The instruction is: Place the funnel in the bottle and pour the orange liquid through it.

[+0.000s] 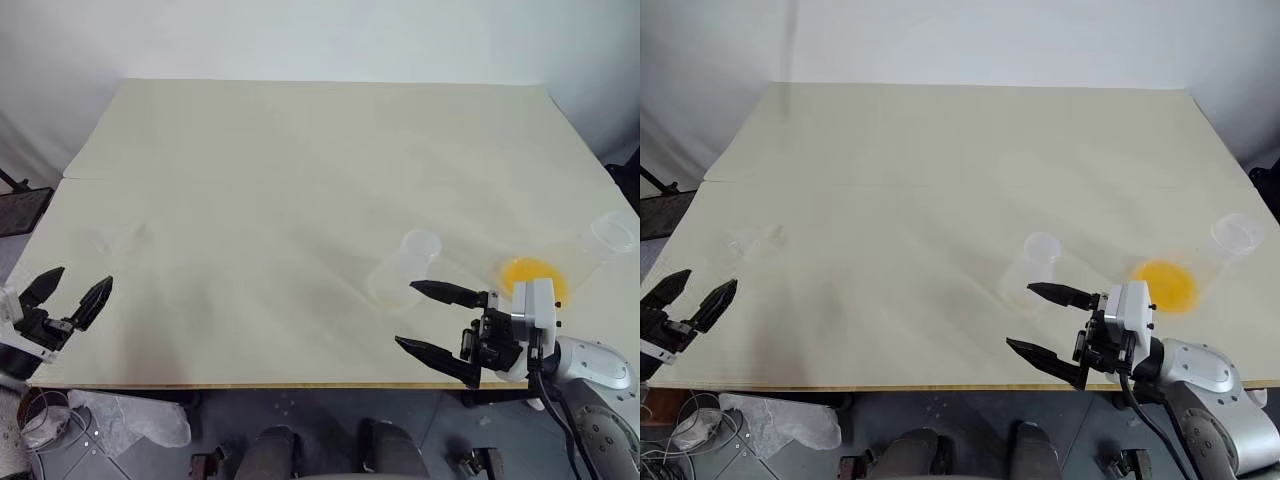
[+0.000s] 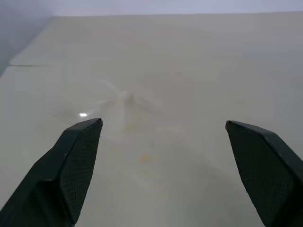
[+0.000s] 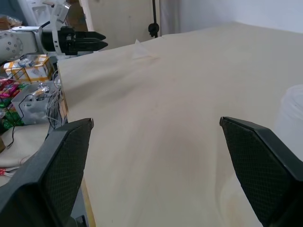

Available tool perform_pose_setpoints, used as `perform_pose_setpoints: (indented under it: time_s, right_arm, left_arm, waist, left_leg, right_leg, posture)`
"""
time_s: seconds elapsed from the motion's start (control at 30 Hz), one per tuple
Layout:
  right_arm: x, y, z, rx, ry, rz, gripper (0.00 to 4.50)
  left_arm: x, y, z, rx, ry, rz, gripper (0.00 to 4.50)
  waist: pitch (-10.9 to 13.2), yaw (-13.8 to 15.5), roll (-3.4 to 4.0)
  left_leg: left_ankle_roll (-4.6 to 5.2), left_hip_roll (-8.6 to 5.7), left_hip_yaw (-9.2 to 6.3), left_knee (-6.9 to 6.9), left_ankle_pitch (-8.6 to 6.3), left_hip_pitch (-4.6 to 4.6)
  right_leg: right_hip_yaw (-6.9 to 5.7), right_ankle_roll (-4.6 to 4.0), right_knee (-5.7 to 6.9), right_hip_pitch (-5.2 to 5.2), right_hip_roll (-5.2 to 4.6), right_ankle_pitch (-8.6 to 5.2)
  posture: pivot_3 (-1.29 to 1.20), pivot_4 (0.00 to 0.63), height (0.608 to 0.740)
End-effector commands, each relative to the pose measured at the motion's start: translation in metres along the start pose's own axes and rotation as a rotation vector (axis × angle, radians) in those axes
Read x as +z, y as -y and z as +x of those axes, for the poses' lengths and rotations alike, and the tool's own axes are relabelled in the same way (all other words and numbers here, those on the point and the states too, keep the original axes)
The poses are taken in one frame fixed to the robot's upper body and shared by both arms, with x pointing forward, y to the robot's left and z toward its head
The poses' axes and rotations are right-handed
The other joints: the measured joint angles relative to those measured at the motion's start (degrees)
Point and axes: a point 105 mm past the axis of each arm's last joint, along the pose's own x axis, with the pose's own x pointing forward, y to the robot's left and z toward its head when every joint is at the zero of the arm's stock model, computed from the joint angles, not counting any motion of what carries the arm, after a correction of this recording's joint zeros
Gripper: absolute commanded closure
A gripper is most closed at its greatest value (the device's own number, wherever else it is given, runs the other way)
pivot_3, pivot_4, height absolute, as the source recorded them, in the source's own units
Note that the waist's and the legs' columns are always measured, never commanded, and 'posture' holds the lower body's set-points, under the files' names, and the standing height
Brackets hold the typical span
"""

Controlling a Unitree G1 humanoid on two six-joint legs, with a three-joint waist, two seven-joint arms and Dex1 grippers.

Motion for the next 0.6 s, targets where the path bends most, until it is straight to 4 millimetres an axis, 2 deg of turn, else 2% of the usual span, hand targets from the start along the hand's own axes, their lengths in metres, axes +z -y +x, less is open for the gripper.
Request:
perform_pose_setpoints:
  time_s: [0.03,0.17,0.27,0.6]
  right_arm:
    - [0.009,-0.003,0.002,0.0,0.032,-0.033,0.0]
    - [0.007,-0.003,0.003,-0.013,0.021,-0.031,0.0]
    - [0.009,-0.003,0.002,-0.022,0.025,-0.039,0.0]
    - [0.016,-0.005,-0.005,-0.081,0.03,-0.057,0.0]
  left_arm:
    - [0.008,-0.007,0.01,0.018,0.017,0.045,0.07]
    - [0.004,-0.003,0.045,-0.007,0.01,0.041,0.07]
    - [0.002,-0.002,0.062,-0.024,0.007,0.04,0.07]
    - [0.007,-0.014,0.074,0.037,0.011,0.024,0.07]
  waist:
    - [-0.01,-0.02,-0.01]
    - [-0.02,0.13,-0.03]
    - [-0.05,0.01,-0.09]
    - [-0.07,-0.57,-0.13]
  left_leg:
    - [0.0,0.0,0.01,0.0,0.0,0.01]
    - [0.0,0.0,0.05,-0.02,0.0,0.02]
    - [0.02,-0.05,0.07,-0.01,0.01,0.02]
    - [-0.01,0.02,0.16,-0.06,-0.06,0.04]
  right_leg:
    - [-0.01,0.0,0.01,0.0,0.0,0.0]
    - [-0.05,0.0,0.05,-0.02,0.03,0.0]
    - [-0.06,0.01,0.11,-0.04,0.02,0.0]
    - [-0.14,0.01,0.17,-0.1,0.09,0.0]
  posture:
    - [0.0,0.15,0.74]
    - [0.0,0.15,0.74]
    - [0.0,0.15,0.74]
    - [0.0,0.15,0.74]
